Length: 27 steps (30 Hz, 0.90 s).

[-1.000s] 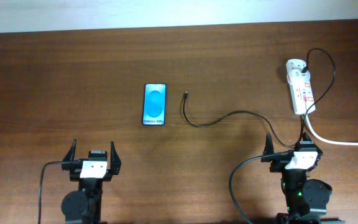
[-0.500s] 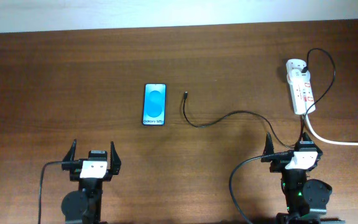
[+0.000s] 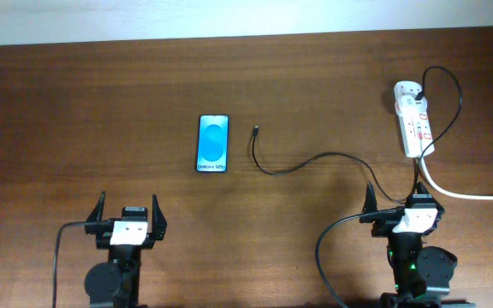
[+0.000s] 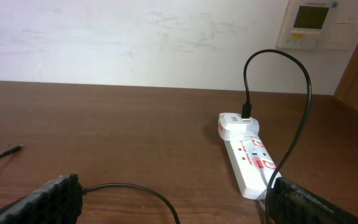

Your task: Plug charger to phone and switch on socket

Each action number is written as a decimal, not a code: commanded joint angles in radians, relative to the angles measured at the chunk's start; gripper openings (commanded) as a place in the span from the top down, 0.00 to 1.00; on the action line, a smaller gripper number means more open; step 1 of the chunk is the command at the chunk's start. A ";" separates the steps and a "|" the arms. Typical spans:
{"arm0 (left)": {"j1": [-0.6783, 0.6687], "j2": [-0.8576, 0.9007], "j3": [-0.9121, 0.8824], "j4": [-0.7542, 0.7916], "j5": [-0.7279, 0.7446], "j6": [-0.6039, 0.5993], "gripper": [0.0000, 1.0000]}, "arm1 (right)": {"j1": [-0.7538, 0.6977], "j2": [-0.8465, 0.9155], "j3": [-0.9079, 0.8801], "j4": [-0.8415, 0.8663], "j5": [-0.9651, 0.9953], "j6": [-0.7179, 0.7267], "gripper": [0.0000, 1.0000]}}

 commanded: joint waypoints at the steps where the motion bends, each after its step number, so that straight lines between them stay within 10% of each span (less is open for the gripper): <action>1: 0.006 -0.005 -0.005 -0.001 0.014 0.015 0.01 | -0.006 0.004 -0.007 -0.002 0.005 0.001 0.02; 27: 0.006 -0.005 -0.005 0.044 0.160 0.015 0.01 | -0.006 0.004 -0.007 -0.002 0.005 0.001 0.02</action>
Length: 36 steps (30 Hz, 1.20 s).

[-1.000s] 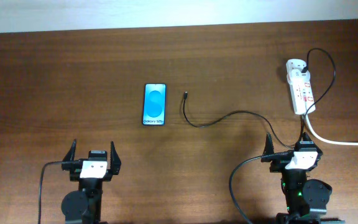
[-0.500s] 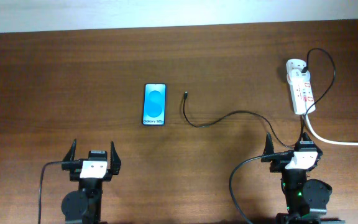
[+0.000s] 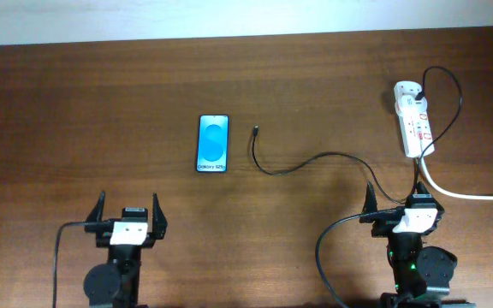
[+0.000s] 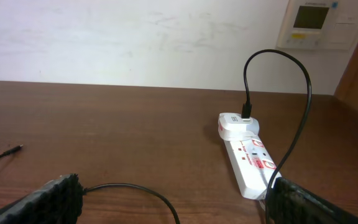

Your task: Plug charger to phone and switch on socket

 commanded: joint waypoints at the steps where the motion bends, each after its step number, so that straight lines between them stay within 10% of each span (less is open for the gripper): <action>1: 0.006 -0.005 -0.005 0.011 0.182 0.014 0.01 | -0.006 0.004 -0.007 -0.002 0.005 0.001 0.02; 11: 0.006 0.059 0.059 0.041 0.234 -0.219 0.01 | -0.006 0.003 -0.007 -0.002 0.005 0.001 0.02; 21: 0.006 0.526 0.462 -0.001 0.327 -0.225 0.01 | -0.006 0.004 -0.007 -0.002 0.005 0.001 0.02; 36: -0.080 1.474 1.518 -0.839 0.323 -0.124 0.01 | -0.006 0.003 -0.007 -0.002 0.005 0.001 0.02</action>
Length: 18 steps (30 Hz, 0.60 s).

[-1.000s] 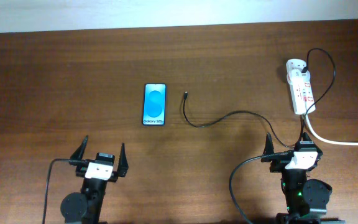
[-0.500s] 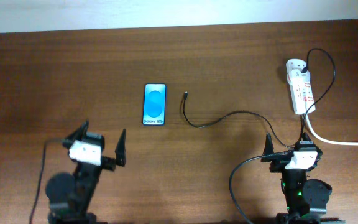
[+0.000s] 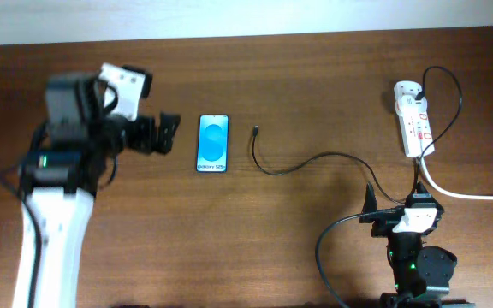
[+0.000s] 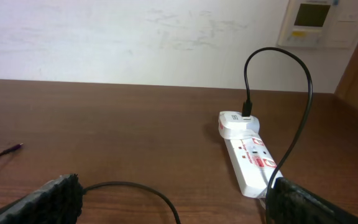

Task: Plug charger to phone and switch on socket
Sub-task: 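Move the left gripper forward over the blue Galaxy phone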

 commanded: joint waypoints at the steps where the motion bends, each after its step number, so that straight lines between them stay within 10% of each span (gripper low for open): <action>1: -0.013 0.147 0.106 -0.025 0.014 0.019 0.01 | -0.006 -0.003 -0.007 -0.002 0.005 0.001 0.02; 18: -0.181 0.456 0.107 0.093 -0.283 -0.264 0.01 | 0.030 -0.001 -0.007 -0.002 0.005 0.001 0.02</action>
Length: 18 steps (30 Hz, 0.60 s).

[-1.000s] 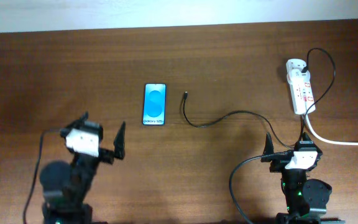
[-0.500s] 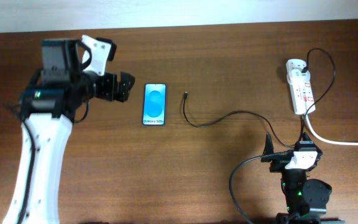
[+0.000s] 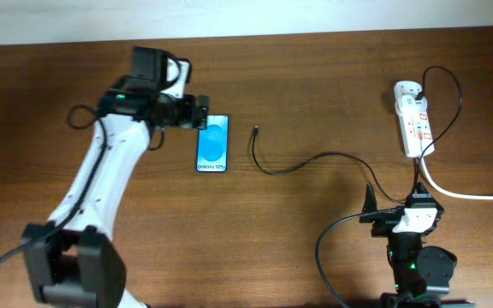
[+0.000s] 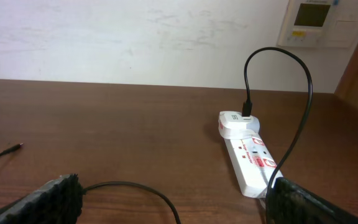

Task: Plug charger to phone and switch on socket
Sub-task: 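Move the left gripper forward over the blue Galaxy phone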

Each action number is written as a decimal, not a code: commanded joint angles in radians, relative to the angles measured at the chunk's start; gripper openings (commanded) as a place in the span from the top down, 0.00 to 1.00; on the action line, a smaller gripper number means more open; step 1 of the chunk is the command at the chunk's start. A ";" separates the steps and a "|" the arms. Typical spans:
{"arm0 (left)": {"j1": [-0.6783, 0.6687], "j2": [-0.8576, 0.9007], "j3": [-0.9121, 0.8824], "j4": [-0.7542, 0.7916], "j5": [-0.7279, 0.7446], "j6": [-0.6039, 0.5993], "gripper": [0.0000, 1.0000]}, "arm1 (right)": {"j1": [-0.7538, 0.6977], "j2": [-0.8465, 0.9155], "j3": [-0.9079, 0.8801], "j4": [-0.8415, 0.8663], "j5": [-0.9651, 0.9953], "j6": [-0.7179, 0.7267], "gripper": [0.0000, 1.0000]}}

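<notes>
The phone [image 3: 213, 143] lies face up with a blue screen at the table's middle left; only its corner shows in the right wrist view. The black charger cable's loose plug [image 3: 256, 130] lies just right of the phone, apart from it. The cable [image 3: 315, 158] runs to a white adapter [image 3: 407, 90] plugged into the white power strip [image 3: 416, 124]. My left gripper [image 3: 200, 113] hovers at the phone's far left corner, open, holding nothing. My right gripper [image 3: 394, 199] rests near the front edge, open wide, with its fingers [image 4: 50, 198] straddling a loop of cable.
The power strip's thick white lead [image 3: 469, 195] runs off the right edge. The black cable arcs over the adapter [image 4: 238, 126] and past my right finger. A wall lies behind the table's far edge.
My left arm has reached further right: its gripper was left of the phone and is now at the phone's far left corner. The right arm, phone and cable have not moved.
Both arms first sat parked at the front edge with open grippers, and stayed so a moment later. Then the left arm was raised and stretched out to the left of the phone. Now its gripper is at the phone's far end.
</notes>
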 commanded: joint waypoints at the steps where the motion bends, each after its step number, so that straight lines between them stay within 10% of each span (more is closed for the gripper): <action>1: -0.019 0.079 0.018 0.003 -0.048 -0.095 0.01 | 0.040 -0.001 -0.007 -0.002 0.005 0.000 0.02; 18: -0.105 0.296 0.022 0.103 -0.150 -0.068 0.01 | 0.044 -0.001 -0.007 -0.002 0.005 0.000 0.02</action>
